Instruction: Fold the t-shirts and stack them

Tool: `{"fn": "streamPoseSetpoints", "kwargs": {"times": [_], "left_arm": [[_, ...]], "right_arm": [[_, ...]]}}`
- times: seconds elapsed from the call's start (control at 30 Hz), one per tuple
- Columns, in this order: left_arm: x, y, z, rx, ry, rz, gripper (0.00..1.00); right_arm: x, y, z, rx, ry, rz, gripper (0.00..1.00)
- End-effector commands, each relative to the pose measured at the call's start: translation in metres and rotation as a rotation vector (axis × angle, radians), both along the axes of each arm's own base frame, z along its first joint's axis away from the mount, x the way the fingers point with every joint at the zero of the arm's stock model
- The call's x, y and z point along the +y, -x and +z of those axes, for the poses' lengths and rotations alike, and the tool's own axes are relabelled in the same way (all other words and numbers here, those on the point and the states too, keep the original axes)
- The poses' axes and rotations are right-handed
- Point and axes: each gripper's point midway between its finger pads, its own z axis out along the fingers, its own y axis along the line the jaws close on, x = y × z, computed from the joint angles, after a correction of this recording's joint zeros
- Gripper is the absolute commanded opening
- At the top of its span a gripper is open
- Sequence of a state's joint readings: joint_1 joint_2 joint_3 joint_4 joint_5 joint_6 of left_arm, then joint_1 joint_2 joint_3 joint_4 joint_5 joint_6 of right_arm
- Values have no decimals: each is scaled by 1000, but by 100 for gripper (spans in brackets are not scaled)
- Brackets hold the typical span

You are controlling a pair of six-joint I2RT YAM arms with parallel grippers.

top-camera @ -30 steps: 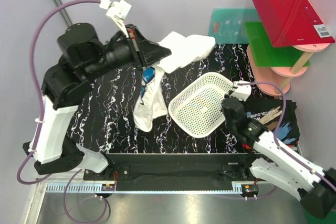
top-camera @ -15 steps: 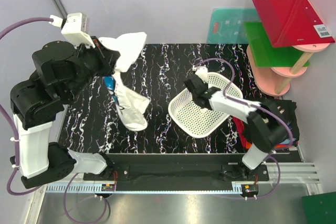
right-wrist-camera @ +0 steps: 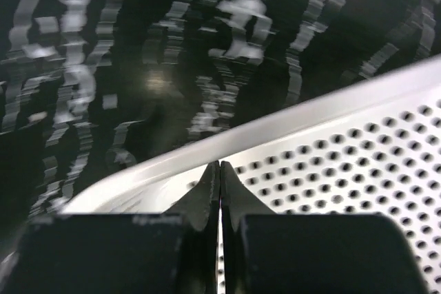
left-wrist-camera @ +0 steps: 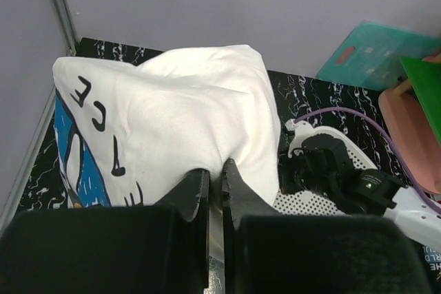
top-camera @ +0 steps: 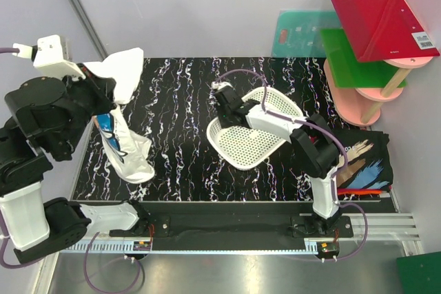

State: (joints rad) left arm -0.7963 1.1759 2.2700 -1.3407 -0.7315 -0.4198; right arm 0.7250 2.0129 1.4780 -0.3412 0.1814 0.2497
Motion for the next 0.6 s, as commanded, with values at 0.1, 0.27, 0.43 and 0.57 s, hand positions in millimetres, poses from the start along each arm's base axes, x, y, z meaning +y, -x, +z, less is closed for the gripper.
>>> {"fn": "streamPoseSetpoints", "kwargs": {"times": [0.1, 0.27, 0.43, 0.57], "left_arm": [[4, -6, 8, -39, 24, 48, 0], [-3, -8, 6, -28, 14, 25, 0], [-5, -9, 3, -22, 2, 19, 0], [-10, -12, -3, -4, -11, 7, 0]], "right_arm": [[119, 59, 62, -83, -190, 480, 0], [136, 93, 71, -24, -301, 613, 0], [117, 89, 75, -62, -269, 533, 0], [69, 52, 110, -300, -194, 262, 0]]}}
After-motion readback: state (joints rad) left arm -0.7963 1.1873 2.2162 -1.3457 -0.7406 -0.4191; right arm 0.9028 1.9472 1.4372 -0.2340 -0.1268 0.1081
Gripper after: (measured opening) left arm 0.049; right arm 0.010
